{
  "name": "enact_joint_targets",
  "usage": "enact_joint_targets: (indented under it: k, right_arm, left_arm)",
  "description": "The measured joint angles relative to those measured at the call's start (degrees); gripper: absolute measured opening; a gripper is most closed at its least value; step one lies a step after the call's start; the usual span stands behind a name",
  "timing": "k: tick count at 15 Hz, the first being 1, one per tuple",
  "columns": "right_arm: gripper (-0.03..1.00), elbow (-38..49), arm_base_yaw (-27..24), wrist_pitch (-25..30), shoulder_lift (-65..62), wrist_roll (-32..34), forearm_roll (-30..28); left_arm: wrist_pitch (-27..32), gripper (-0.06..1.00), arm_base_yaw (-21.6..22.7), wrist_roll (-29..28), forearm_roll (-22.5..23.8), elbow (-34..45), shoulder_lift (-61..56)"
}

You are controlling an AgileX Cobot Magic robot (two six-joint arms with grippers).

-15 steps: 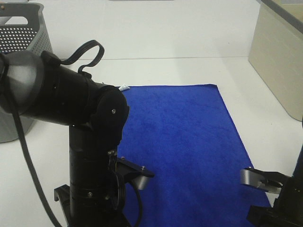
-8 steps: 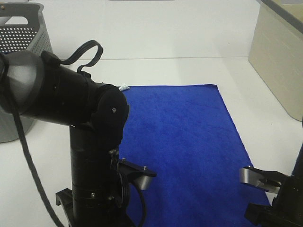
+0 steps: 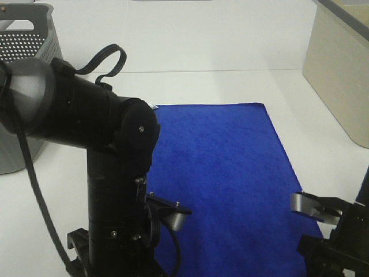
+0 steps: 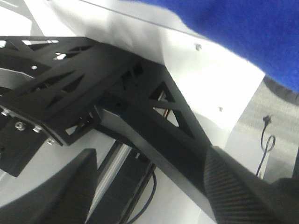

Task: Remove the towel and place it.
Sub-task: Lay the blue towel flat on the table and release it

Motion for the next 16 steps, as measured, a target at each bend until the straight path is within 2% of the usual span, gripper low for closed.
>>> enact_joint_targets:
  k: [4, 8, 10, 12, 16]
  right_arm:
    - [0.65, -7.2, 0.0, 1.5, -6.1, 0.3, -1.3]
    - [0.65, -19.1, -0.1, 4.2, -8.7, 5.8, -8.4]
    - [0.65, -26.9, -0.5, 7.1, -7.7, 7.6, -11.7]
    - [0.65, -35.5, -0.5, 7.6, -5.1, 9.7, -13.7]
    - [0.65, -50.9, -4.2, 7.6, 0.7, 10.5, -15.1]
  left_arm:
    - [1.7, 0.73, 0.0, 0.0, 2.9, -5.8, 0.0]
    - [2.1, 0.73, 0.9, -0.8, 11.9, -14.2, 0.1]
    - [2.1, 0.73, 4.2, -2.2, 17.7, -19.0, 0.1]
    - [2.0, 0.73, 9.7, -2.8, 21.4, -23.5, 0.1]
    - [2.0, 0.73, 21.5, -3.0, 22.8, -30.5, 0.1]
